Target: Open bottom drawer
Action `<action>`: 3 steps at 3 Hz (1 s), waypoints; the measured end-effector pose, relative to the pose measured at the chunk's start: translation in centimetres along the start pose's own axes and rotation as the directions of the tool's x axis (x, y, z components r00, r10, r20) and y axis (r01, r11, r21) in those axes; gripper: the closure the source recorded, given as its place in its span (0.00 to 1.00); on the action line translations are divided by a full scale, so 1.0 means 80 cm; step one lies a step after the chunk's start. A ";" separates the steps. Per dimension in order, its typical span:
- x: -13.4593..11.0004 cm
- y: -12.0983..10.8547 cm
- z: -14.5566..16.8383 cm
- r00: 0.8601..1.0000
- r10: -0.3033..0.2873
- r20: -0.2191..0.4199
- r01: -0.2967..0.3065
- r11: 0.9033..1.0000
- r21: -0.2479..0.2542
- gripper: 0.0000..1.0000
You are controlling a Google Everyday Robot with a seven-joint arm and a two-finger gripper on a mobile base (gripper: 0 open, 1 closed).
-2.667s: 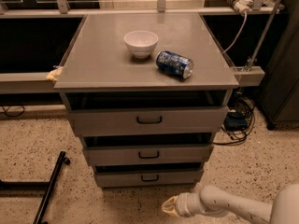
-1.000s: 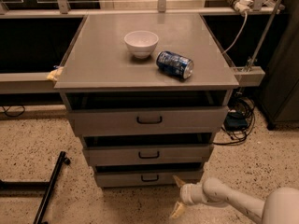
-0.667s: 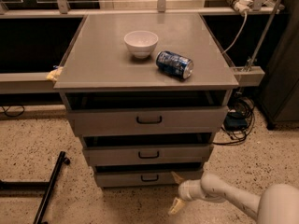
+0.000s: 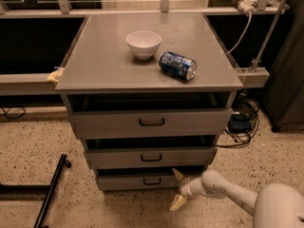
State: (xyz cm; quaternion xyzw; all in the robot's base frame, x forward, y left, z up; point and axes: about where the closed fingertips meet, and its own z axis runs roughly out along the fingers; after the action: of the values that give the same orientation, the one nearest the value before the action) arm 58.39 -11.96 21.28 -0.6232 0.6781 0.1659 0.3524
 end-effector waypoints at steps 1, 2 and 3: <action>0.001 -0.018 0.009 1.000 -0.003 -0.002 0.003 1.000 -0.005 0.00; 0.017 -0.044 0.034 0.999 0.023 -0.022 -0.024 0.999 -0.034 0.00; 0.017 -0.048 0.033 0.999 0.022 -0.023 -0.022 0.999 -0.030 0.00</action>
Offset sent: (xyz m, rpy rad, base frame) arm 0.0517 -0.0008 -0.0149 -0.0239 0.0304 0.0053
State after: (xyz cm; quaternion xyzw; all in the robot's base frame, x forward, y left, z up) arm 62.85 -11.85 19.30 -0.6228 0.6864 0.1728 0.3333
